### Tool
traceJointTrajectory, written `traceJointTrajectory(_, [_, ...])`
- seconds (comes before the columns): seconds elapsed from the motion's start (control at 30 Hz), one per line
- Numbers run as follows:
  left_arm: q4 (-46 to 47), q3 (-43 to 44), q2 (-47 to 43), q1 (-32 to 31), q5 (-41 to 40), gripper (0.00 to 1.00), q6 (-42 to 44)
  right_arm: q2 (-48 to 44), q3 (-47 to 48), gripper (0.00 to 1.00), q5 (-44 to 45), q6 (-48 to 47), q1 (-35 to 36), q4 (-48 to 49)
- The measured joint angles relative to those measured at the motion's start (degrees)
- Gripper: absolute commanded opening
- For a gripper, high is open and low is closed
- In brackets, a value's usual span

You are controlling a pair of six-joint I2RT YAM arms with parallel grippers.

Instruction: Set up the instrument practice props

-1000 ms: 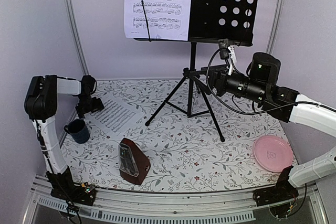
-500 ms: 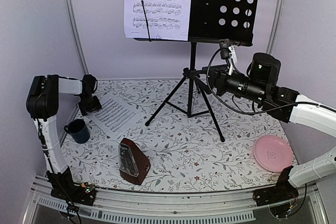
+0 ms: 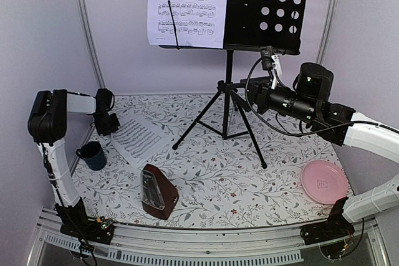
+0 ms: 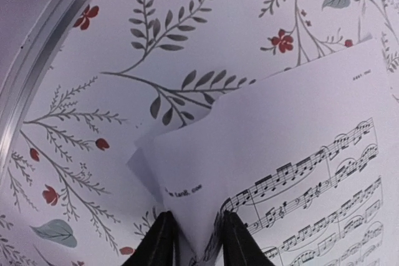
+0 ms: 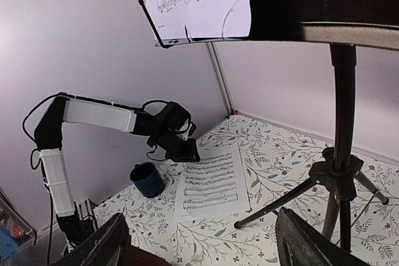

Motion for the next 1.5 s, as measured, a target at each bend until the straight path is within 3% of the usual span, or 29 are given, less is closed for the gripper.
traceJointTrajectory(0.4, [1.9,-1.9,-15.6,0.0,2.1,0.07,1.8,0.0,0.0,0.81,0.0,-0.2,0.0,0.0])
traceJointTrajectory(0.8, [3.3,-2.9,-31.9,0.0,7.3,0.09,9.1,0.2,0.5,0.81,-0.8,-1.8,0.0,0.0])
traceJointTrajectory(1.1, [3.4,-5.3,-51.4,0.0,15.5,0.10,16.9,3.6,4.5,0.81,-5.4,-4.0,0.0,0.3])
traceJointTrajectory(1.5, [-0.5,-4.1,-65.3,0.0,33.9,0.13,20.4,6.8,7.8,0.81,-13.9,-7.0,0.0,1.1])
